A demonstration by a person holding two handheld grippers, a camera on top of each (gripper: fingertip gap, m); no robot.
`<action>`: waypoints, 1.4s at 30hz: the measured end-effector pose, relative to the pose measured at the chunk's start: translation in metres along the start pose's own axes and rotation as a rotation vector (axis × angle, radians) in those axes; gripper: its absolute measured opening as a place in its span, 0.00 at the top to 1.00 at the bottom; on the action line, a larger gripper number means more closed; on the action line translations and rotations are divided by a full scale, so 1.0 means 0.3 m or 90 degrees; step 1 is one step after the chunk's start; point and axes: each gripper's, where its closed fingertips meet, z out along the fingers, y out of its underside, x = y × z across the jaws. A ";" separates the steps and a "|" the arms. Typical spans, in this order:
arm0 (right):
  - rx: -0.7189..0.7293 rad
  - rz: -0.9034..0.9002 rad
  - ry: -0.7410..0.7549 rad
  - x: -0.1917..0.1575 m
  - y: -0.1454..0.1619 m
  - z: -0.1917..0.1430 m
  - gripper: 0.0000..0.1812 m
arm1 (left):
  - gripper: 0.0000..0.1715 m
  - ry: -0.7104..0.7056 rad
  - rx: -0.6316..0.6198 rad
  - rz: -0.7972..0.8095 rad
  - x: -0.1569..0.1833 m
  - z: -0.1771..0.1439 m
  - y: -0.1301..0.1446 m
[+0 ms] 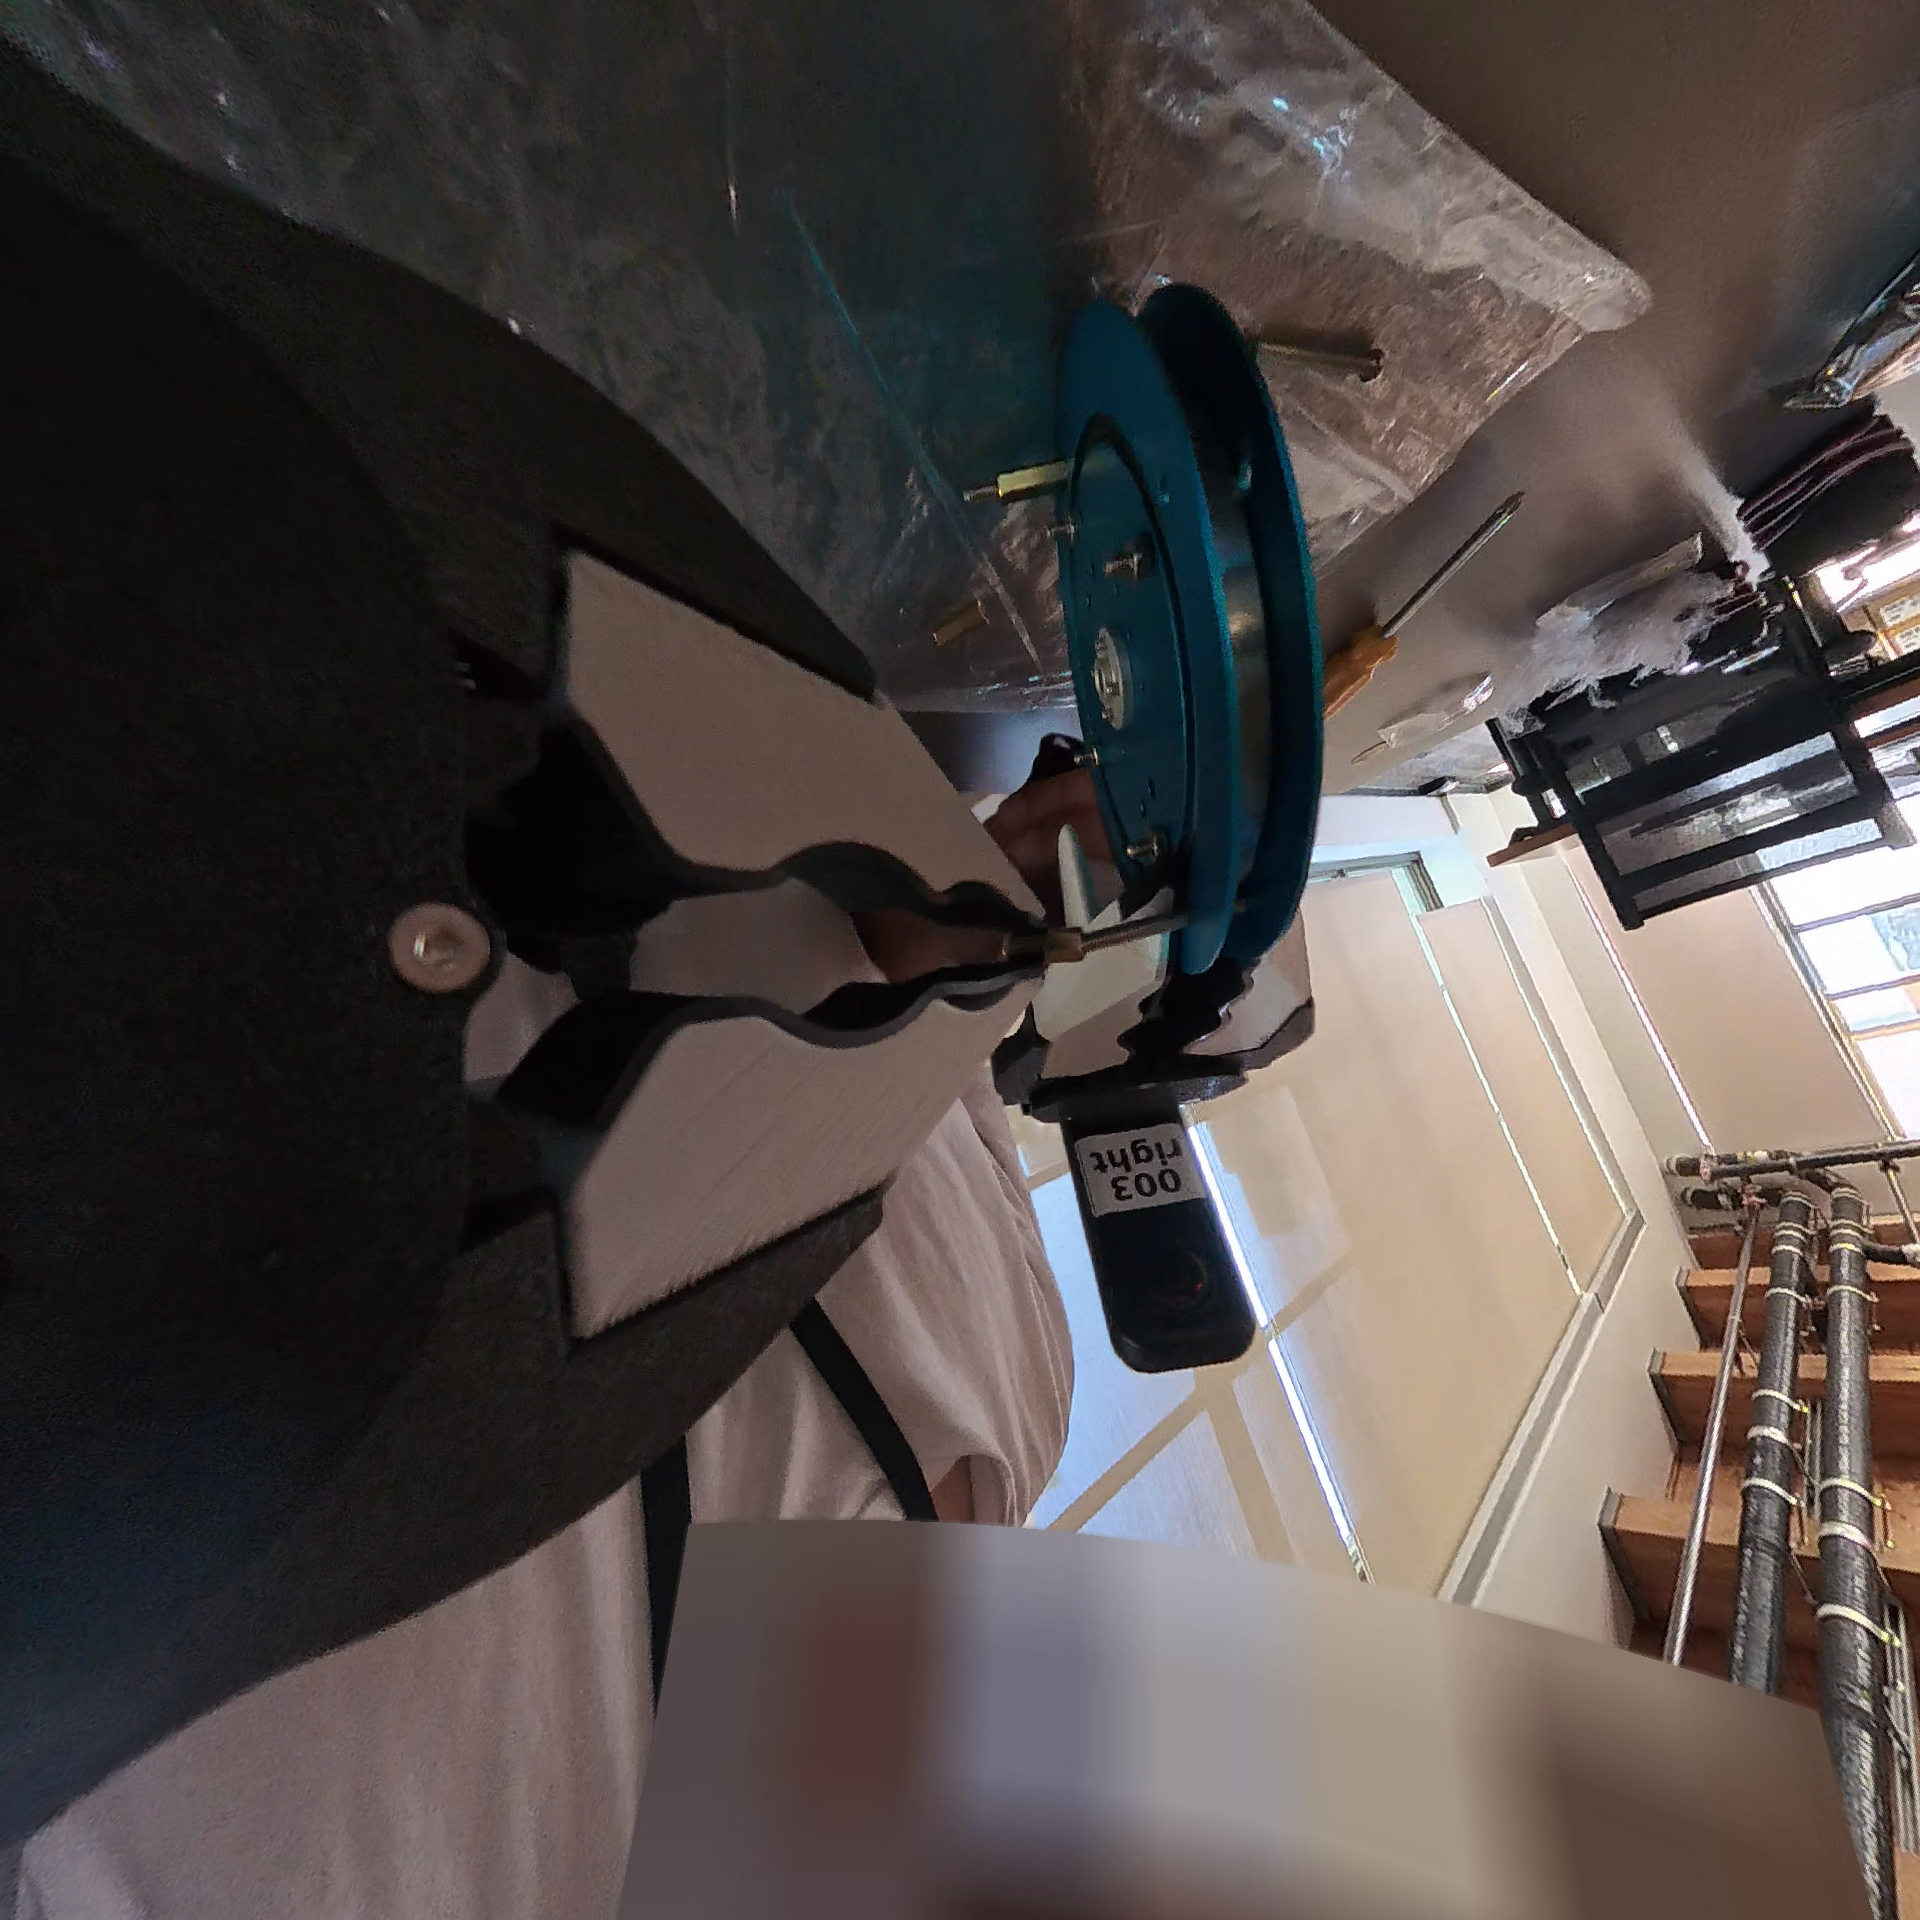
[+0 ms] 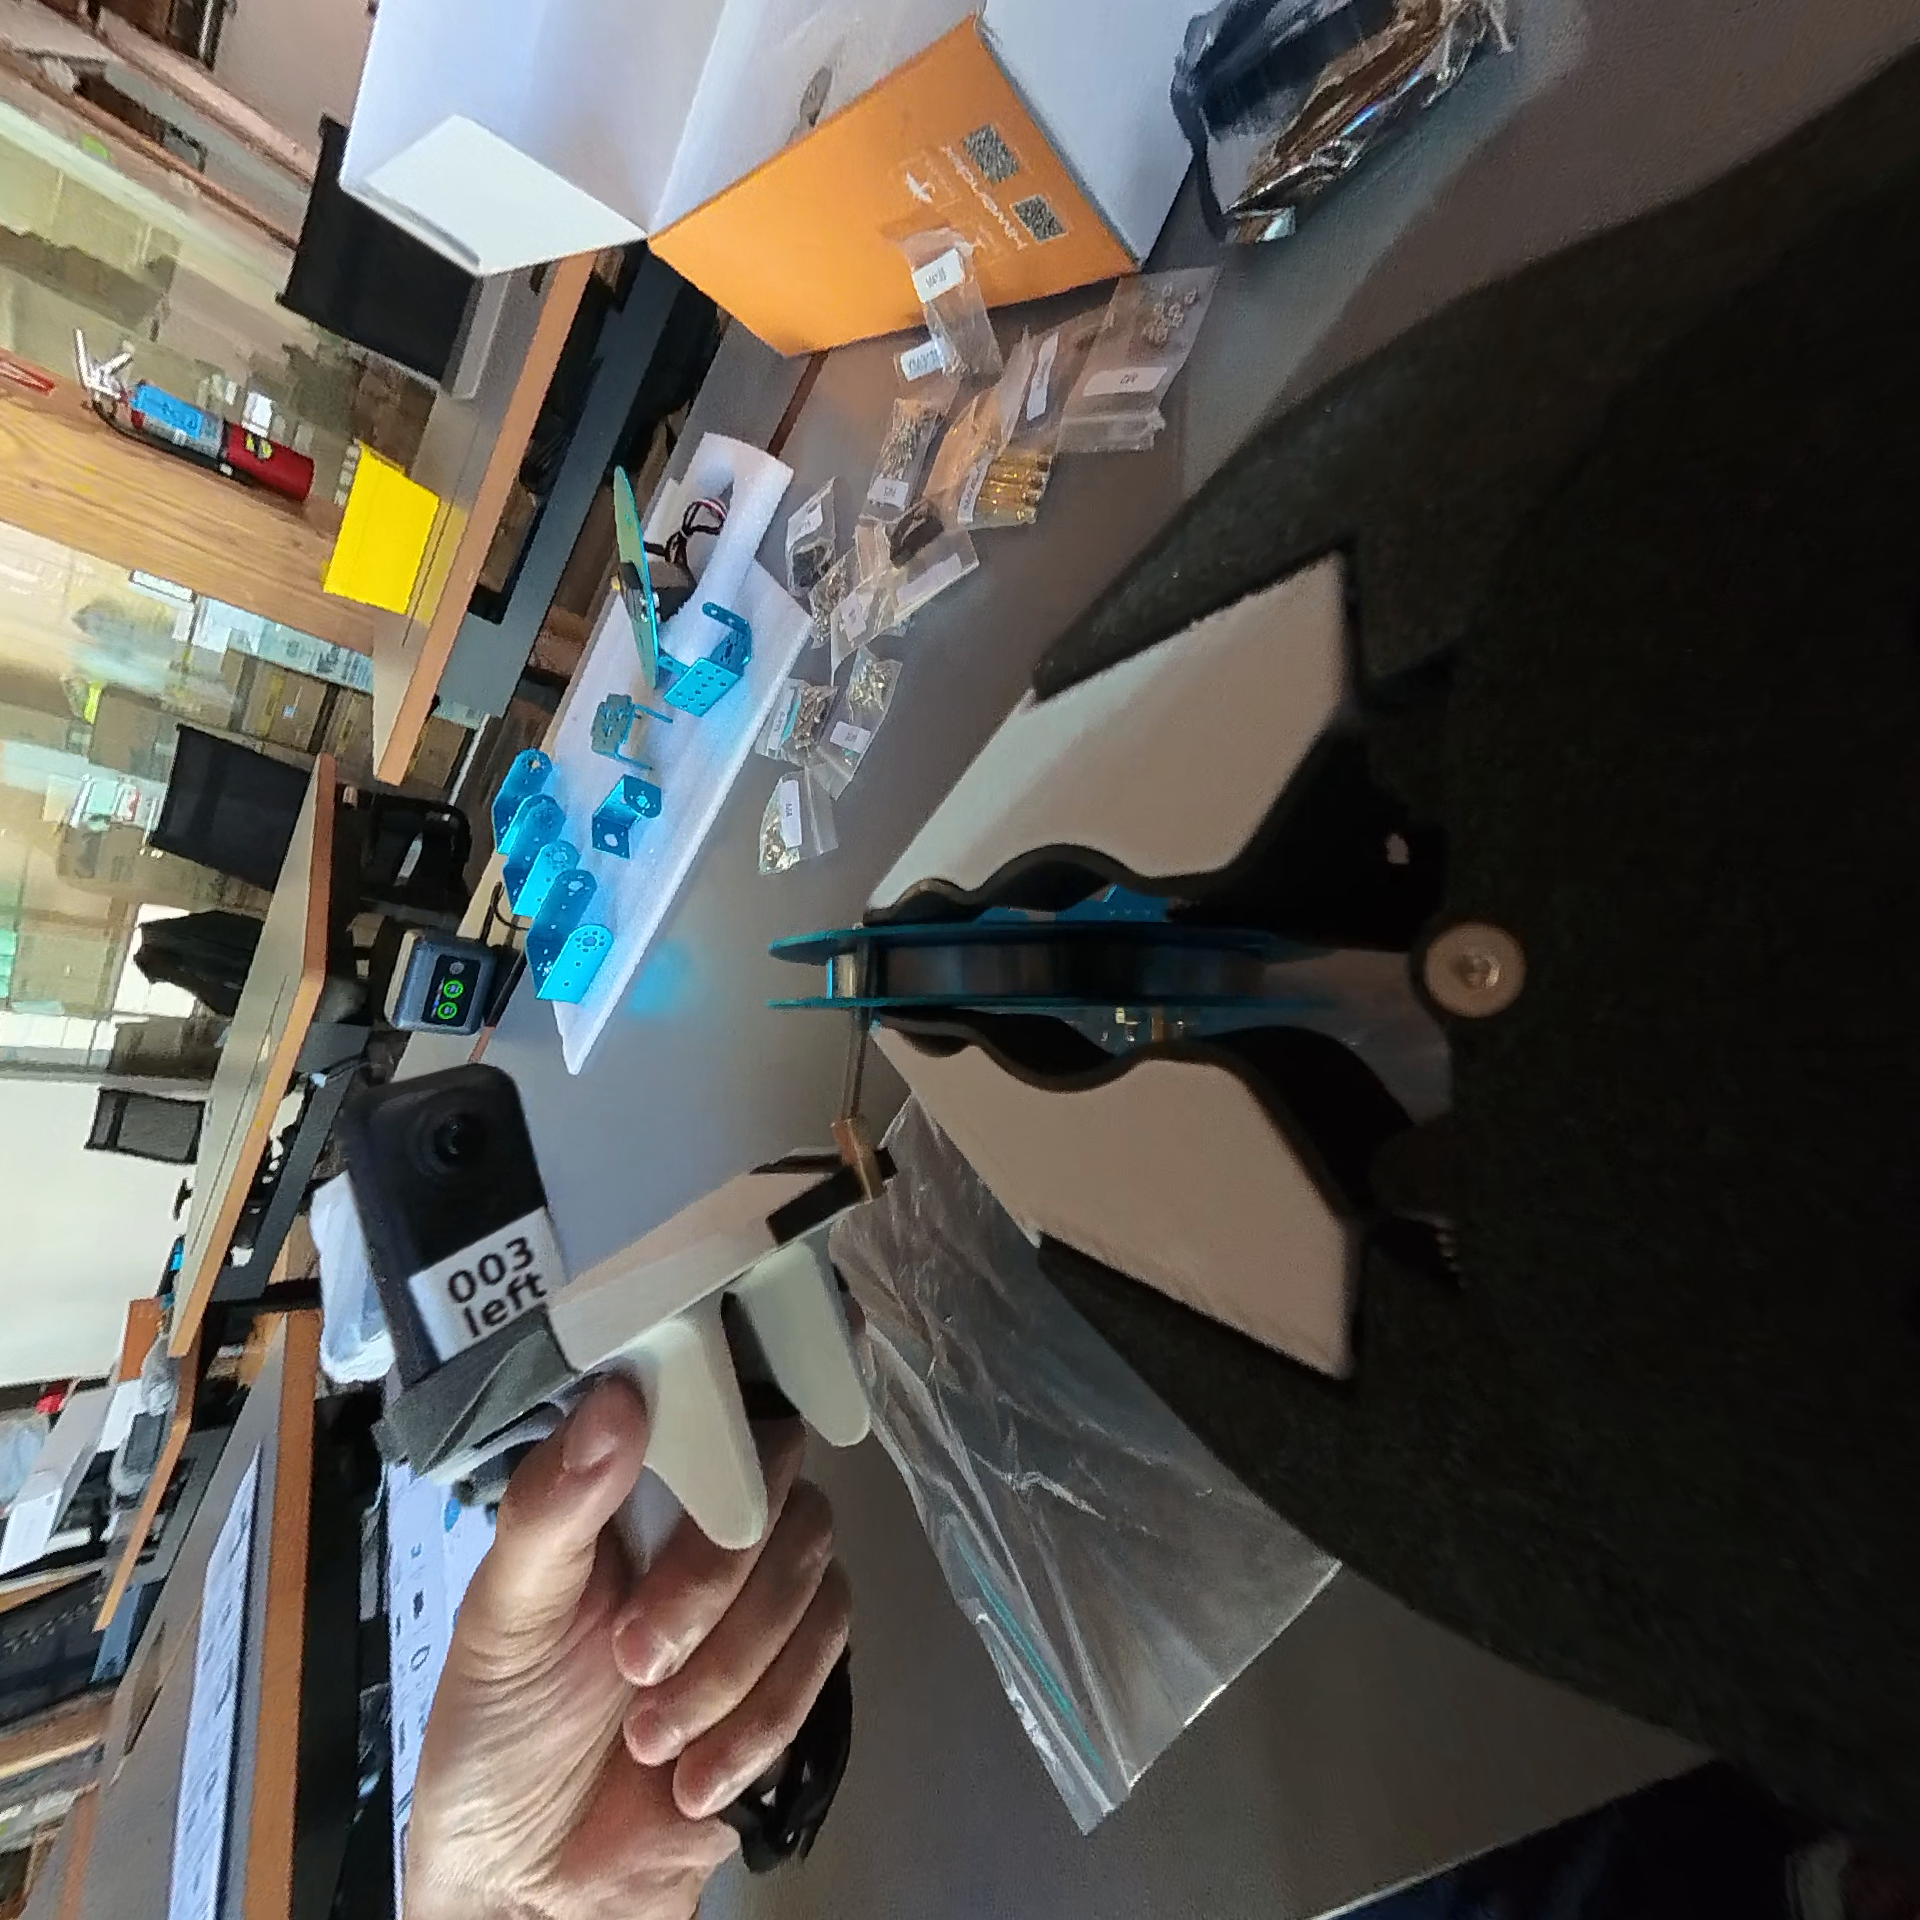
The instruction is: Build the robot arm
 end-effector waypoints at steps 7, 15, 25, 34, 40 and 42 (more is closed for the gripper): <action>0.009 -0.018 -0.026 0.024 0.004 -0.005 0.92 | 0.98 0.011 -0.017 -0.019 -0.002 0.016 -0.017; 0.026 -0.022 -0.039 0.031 0.005 -0.006 0.92 | 0.98 0.057 -0.007 -0.085 0.002 0.017 -0.027; 0.021 -0.013 -0.042 0.039 0.005 0.000 0.92 | 0.98 0.037 0.037 -0.047 -0.010 0.016 -0.033; -0.001 -0.038 -0.003 0.031 0.002 0.007 0.92 | 0.97 -0.673 -0.196 0.473 -0.248 -0.196 0.111; 0.001 0.012 -0.003 0.031 0.000 0.026 0.92 | 0.97 -0.691 -0.241 0.505 -0.264 -0.186 0.209; 0.000 0.027 -0.010 0.035 0.001 0.026 0.92 | 0.97 -0.716 -0.250 0.516 -0.282 -0.201 0.212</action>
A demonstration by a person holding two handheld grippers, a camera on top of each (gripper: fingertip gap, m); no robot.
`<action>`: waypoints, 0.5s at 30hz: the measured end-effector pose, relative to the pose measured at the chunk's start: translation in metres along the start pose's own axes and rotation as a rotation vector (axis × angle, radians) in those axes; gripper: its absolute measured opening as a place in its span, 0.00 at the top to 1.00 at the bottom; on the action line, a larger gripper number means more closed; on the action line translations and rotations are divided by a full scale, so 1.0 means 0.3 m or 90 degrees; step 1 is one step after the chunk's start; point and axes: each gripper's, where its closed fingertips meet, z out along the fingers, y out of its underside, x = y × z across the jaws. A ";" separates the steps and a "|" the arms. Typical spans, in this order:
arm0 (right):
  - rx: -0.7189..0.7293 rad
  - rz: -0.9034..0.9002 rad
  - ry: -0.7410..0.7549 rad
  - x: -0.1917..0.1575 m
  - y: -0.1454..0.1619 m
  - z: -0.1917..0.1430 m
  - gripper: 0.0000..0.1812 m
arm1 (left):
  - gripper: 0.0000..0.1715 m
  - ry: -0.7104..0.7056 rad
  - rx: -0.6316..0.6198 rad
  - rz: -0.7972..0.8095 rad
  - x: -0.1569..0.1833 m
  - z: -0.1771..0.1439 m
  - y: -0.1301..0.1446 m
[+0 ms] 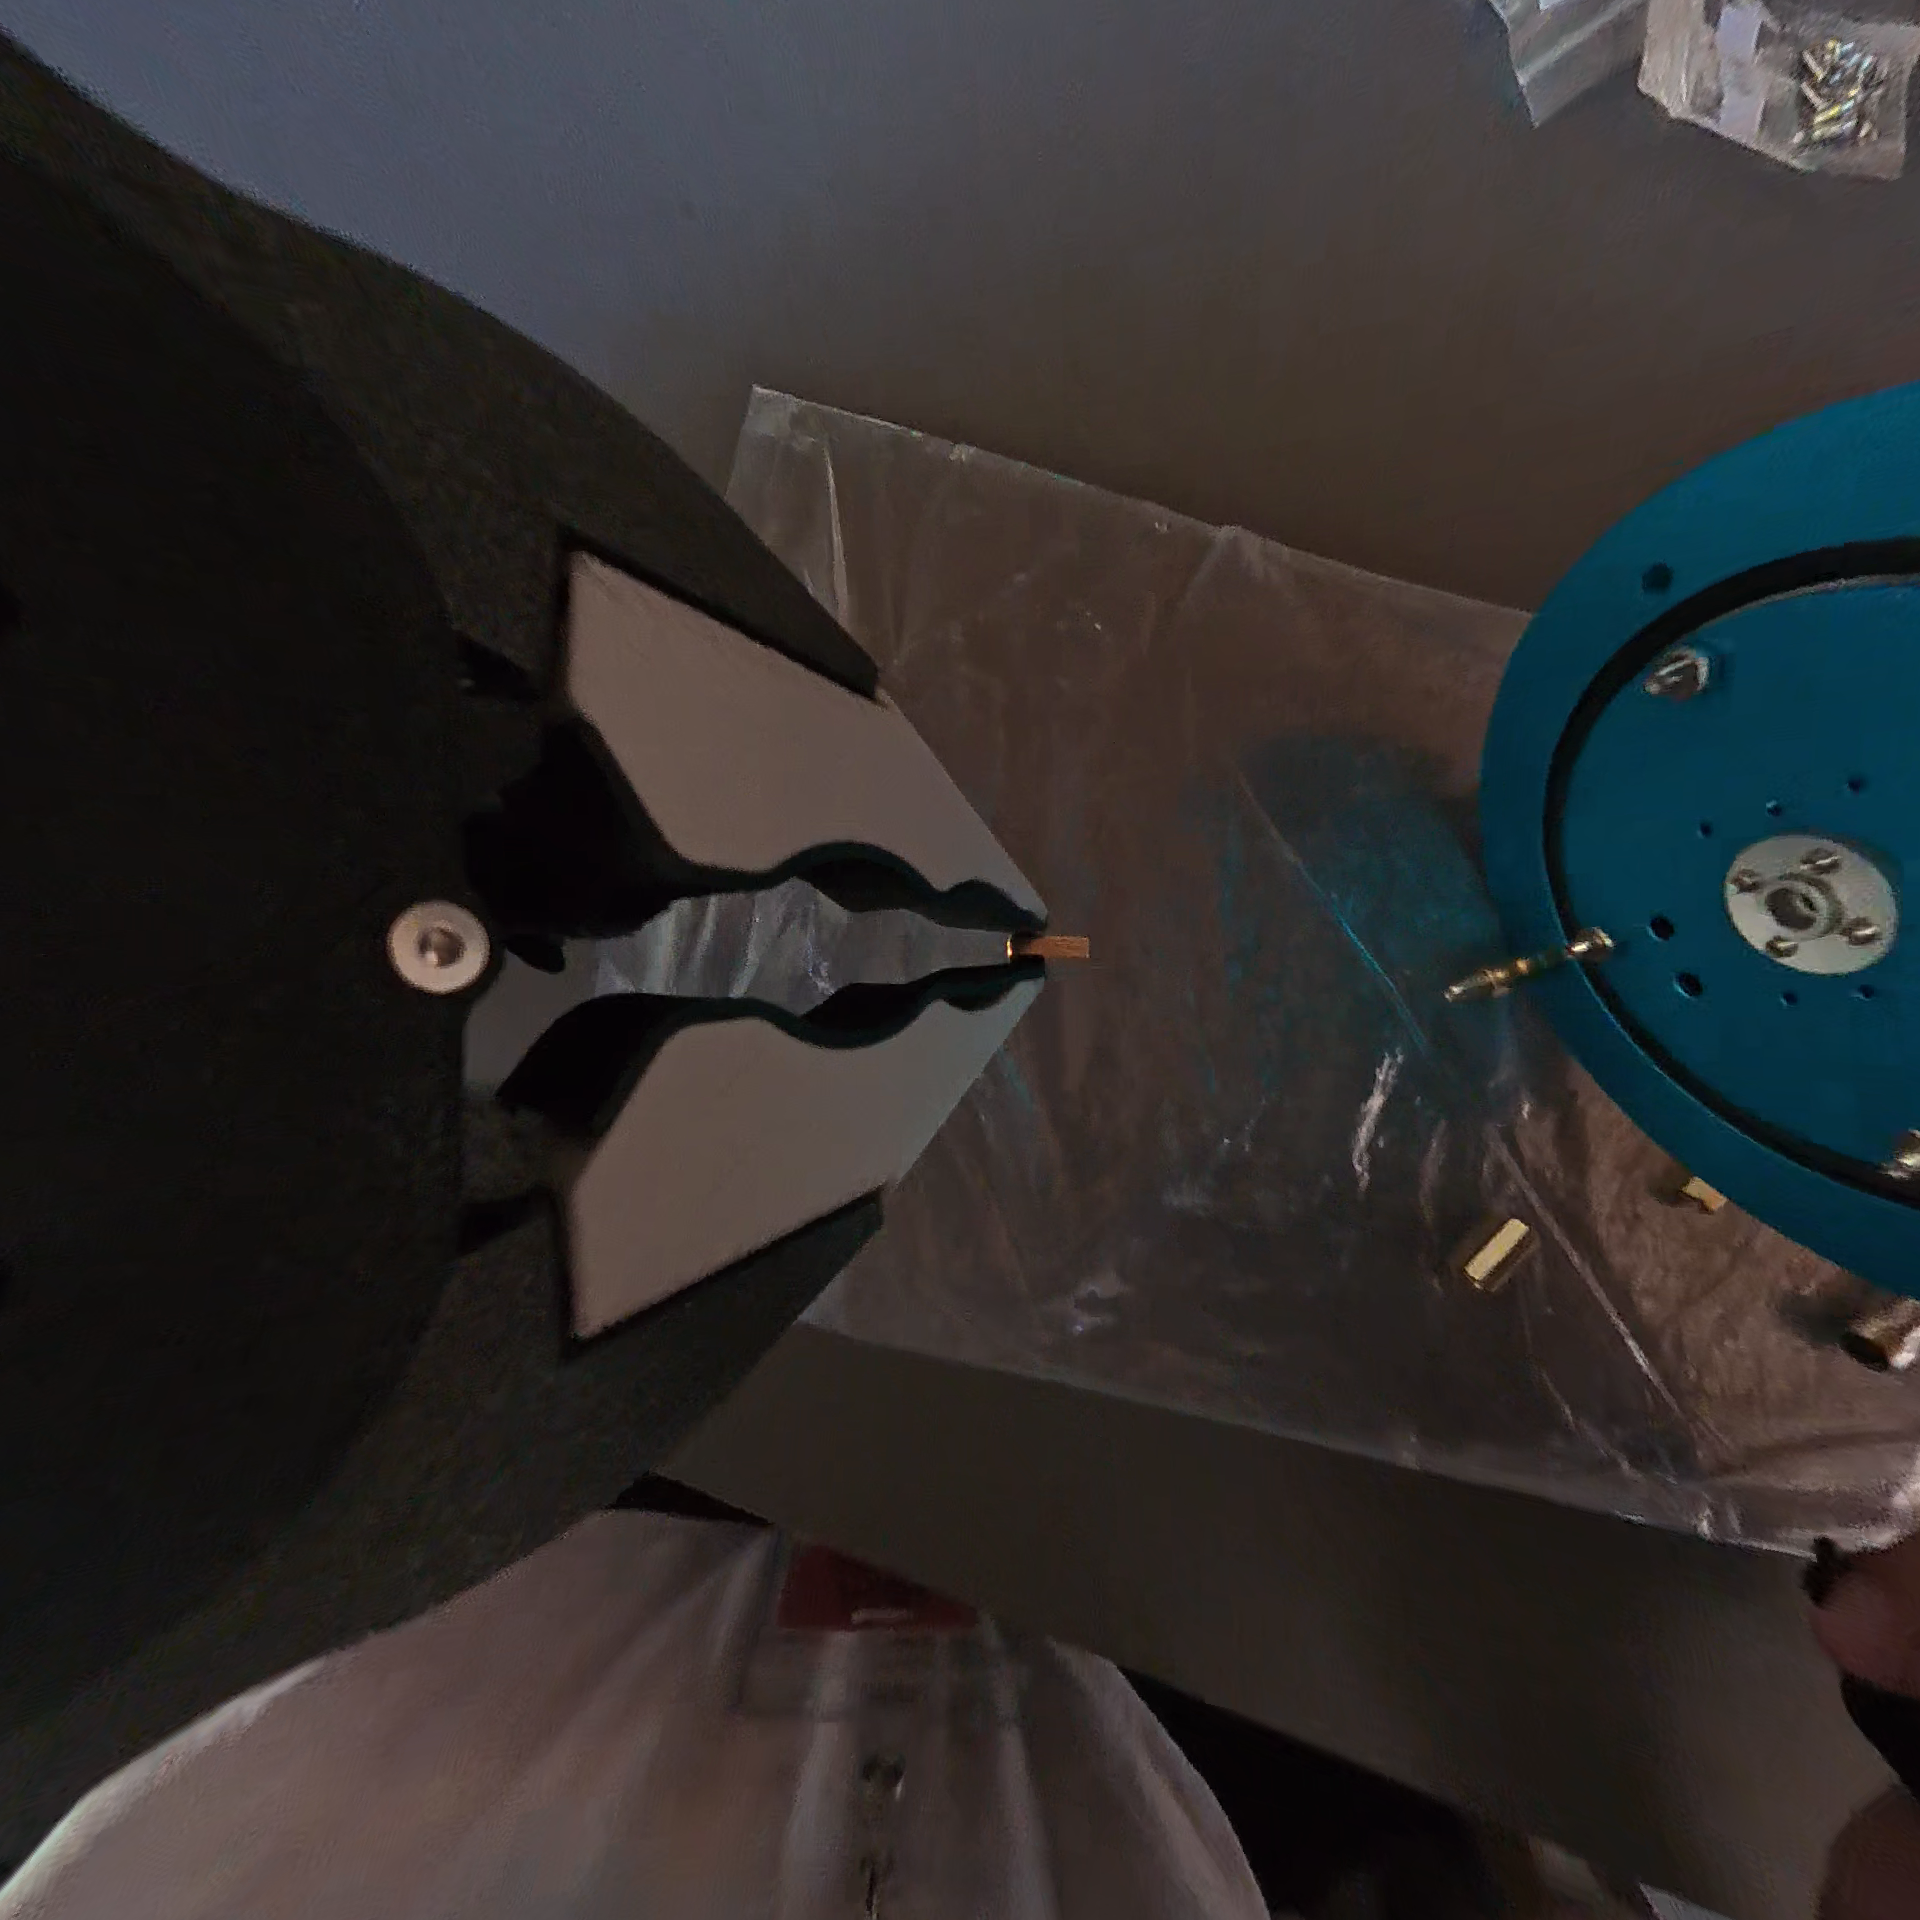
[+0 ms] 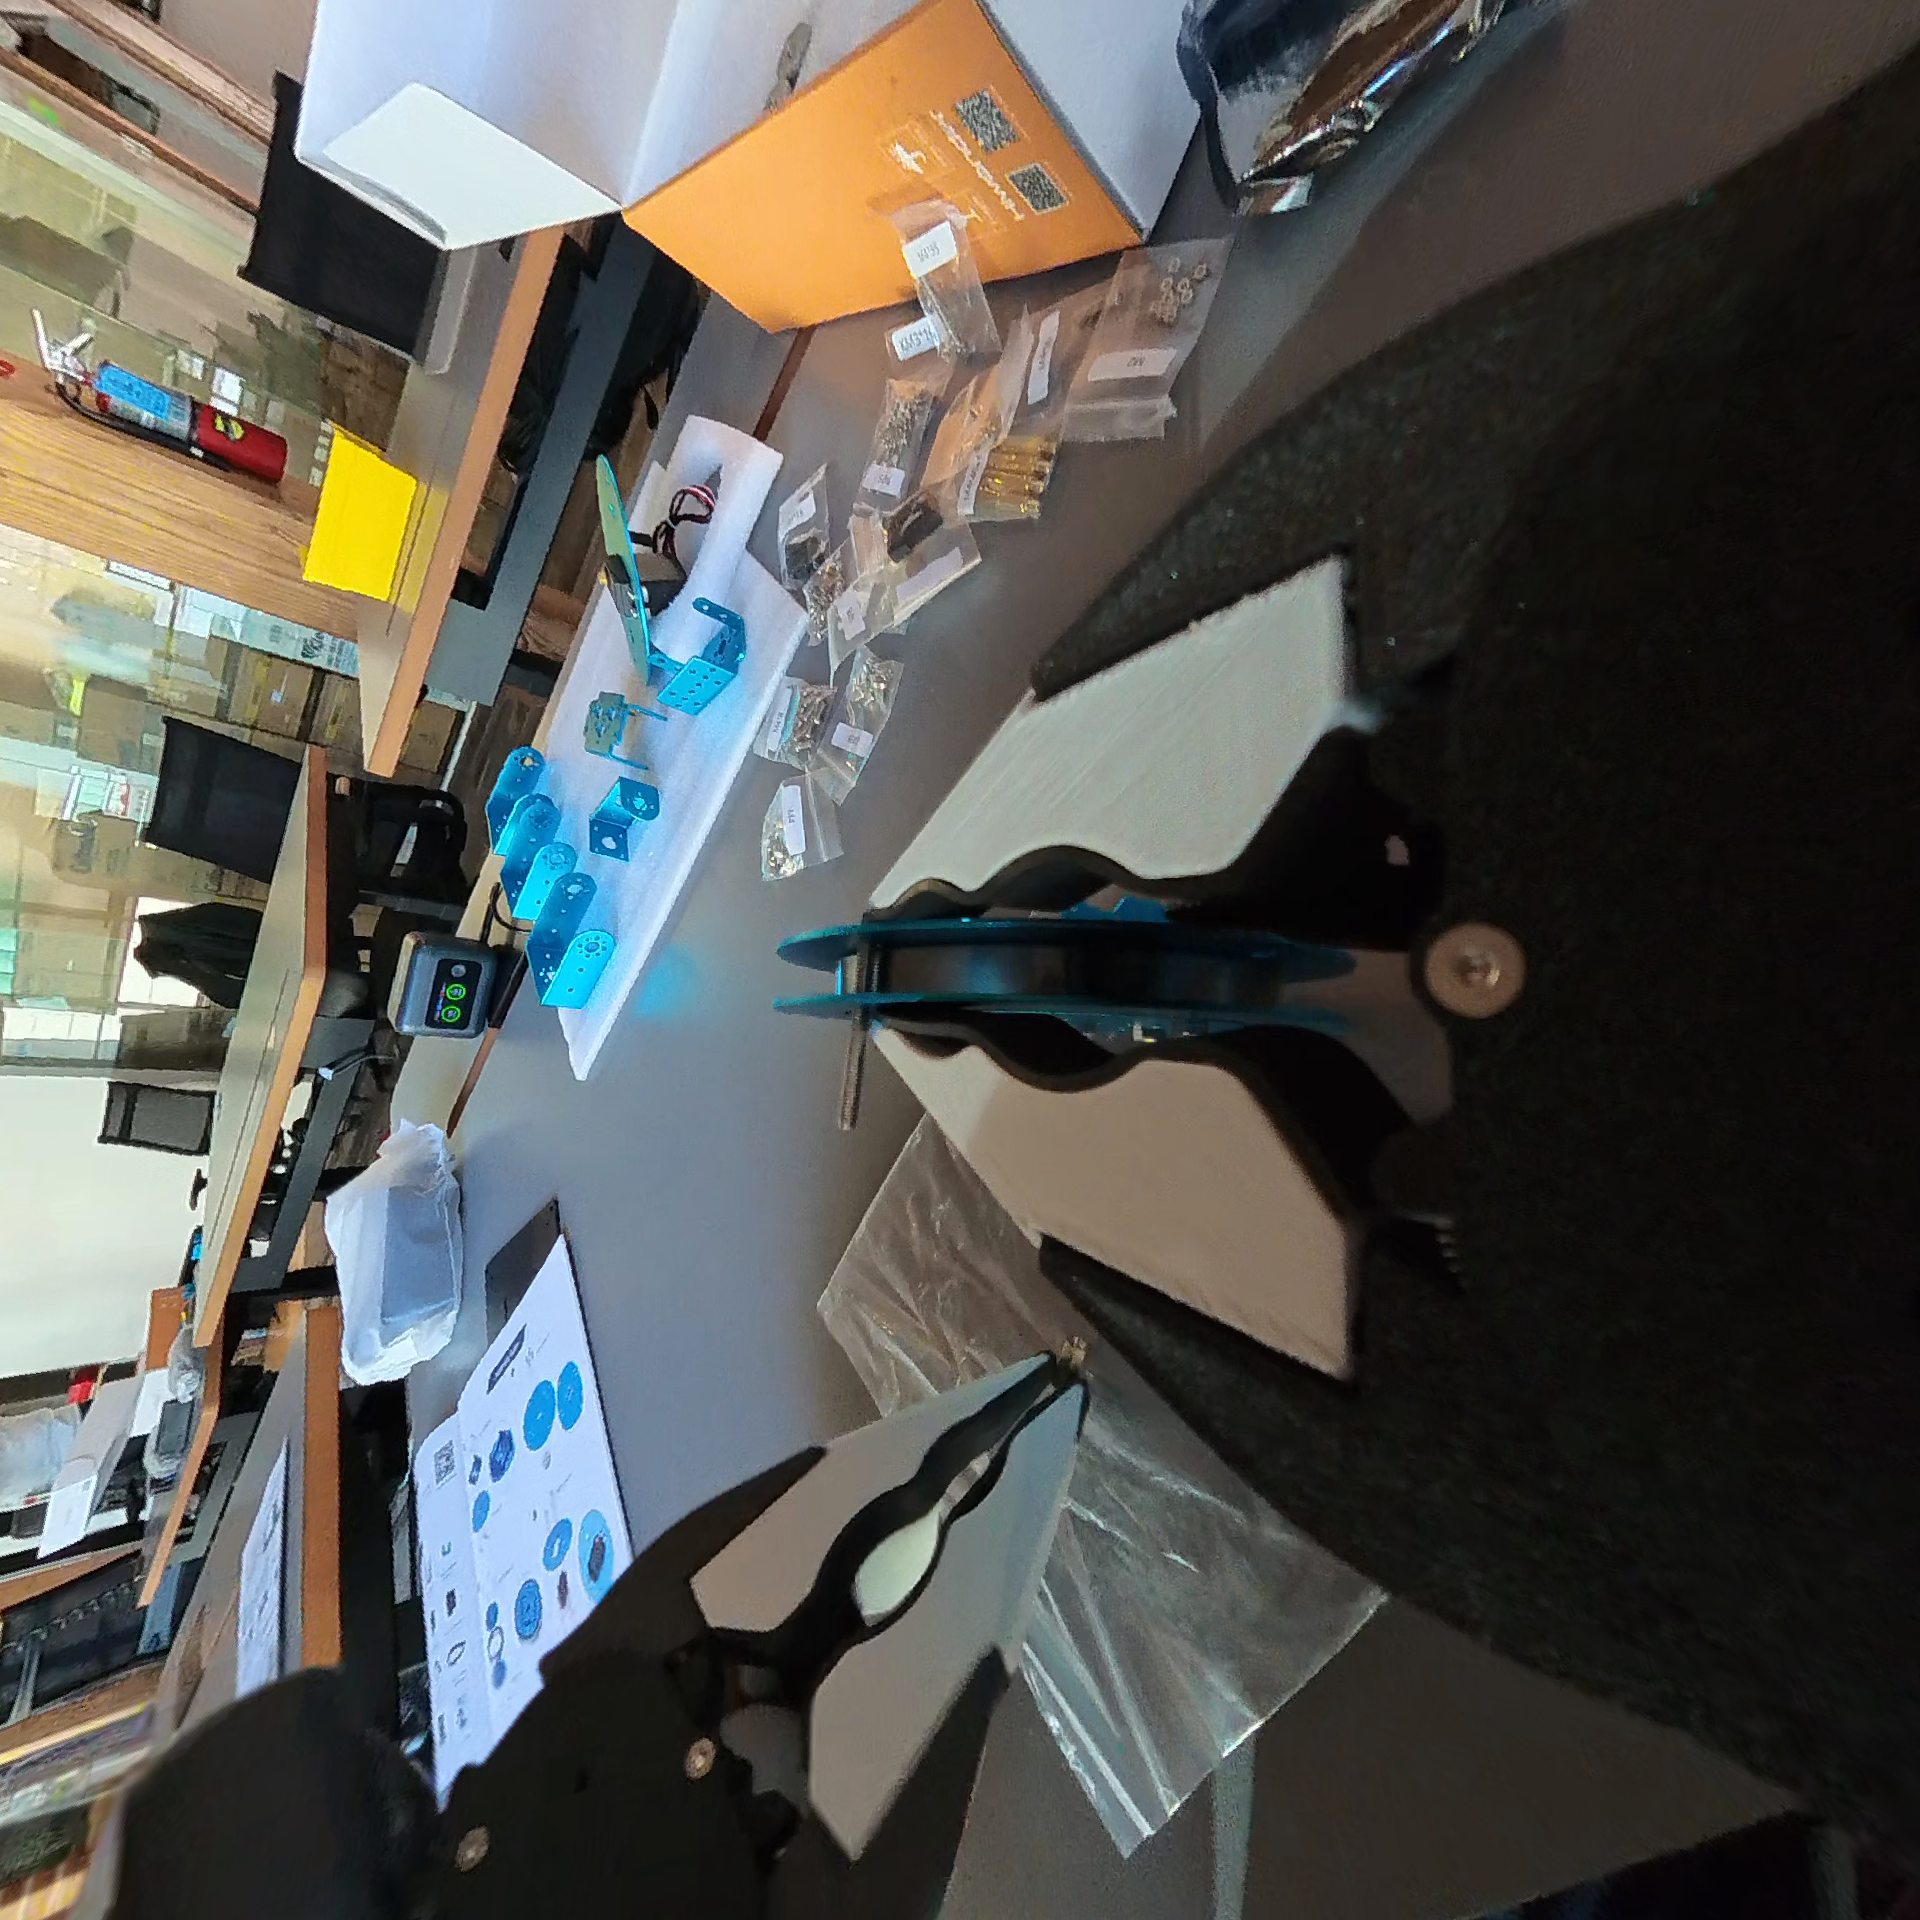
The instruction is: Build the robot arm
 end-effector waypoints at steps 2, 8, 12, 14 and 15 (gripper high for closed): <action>0.002 0.011 -0.005 0.002 0.001 -0.003 0.92 | 0.97 -0.008 0.007 0.009 0.002 0.006 0.004; 0.004 0.025 -0.003 0.008 0.005 -0.018 0.92 | 0.86 -0.032 0.042 0.020 0.014 -0.011 0.004; 0.007 0.026 -0.003 0.006 0.006 -0.022 0.92 | 0.87 -0.041 0.078 0.079 0.033 -0.013 -0.014; 0.009 0.025 -0.004 0.005 0.006 -0.024 0.92 | 0.92 -0.054 0.100 0.133 0.033 -0.012 -0.025; 0.010 0.026 -0.005 0.005 0.006 -0.025 0.92 | 0.92 -0.063 0.099 0.158 0.024 -0.011 -0.024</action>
